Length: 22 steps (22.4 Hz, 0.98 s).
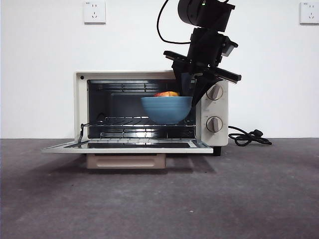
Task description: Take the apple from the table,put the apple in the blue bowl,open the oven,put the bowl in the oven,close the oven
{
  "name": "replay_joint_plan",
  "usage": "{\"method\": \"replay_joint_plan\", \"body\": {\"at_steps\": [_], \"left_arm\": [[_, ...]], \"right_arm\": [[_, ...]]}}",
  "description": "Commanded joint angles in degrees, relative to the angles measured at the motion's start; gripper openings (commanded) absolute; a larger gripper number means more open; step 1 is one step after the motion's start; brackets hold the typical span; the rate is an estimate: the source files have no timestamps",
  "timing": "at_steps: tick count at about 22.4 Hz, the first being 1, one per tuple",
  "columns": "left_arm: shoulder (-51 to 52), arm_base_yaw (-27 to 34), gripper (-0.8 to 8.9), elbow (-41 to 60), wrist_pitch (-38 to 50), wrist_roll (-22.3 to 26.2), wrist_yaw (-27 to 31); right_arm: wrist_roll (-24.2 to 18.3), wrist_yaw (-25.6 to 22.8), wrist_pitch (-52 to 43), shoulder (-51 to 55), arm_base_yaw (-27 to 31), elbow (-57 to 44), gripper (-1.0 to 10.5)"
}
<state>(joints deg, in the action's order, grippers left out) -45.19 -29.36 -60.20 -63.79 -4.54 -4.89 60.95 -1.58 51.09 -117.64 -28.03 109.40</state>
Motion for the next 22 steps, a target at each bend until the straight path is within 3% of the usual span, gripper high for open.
{"method": "replay_joint_plan", "body": {"at_steps": [1,8,12,17,22], "left_arm": [[0.17,-0.09,-0.05,0.22,0.15,-0.39,-0.02],[0.17,-0.09,-0.05,0.22,0.24,-0.39,0.0],[0.02,-0.09,-0.05,0.22,0.35,-0.39,0.02],[-1.92,-0.07,-0.06,0.22,1.75,-0.37,0.52],[-5.11,0.68,-0.06,0.24,2.64,0.28,0.57]], "right_arm": [[-1.84,-1.14,-0.02,-0.94,-0.02,0.26,1.4],[-7.65,-2.12,0.2,-0.57,-0.07,1.92,1.3],[-13.11,-5.7,-0.11,1.4,-0.5,1.97,1.3],[-23.52,-9.05,-0.31,7.15,-0.5,1.97,1.3],[-37.88,-9.25,1.16,14.21,-0.98,1.97,1.3]]}}
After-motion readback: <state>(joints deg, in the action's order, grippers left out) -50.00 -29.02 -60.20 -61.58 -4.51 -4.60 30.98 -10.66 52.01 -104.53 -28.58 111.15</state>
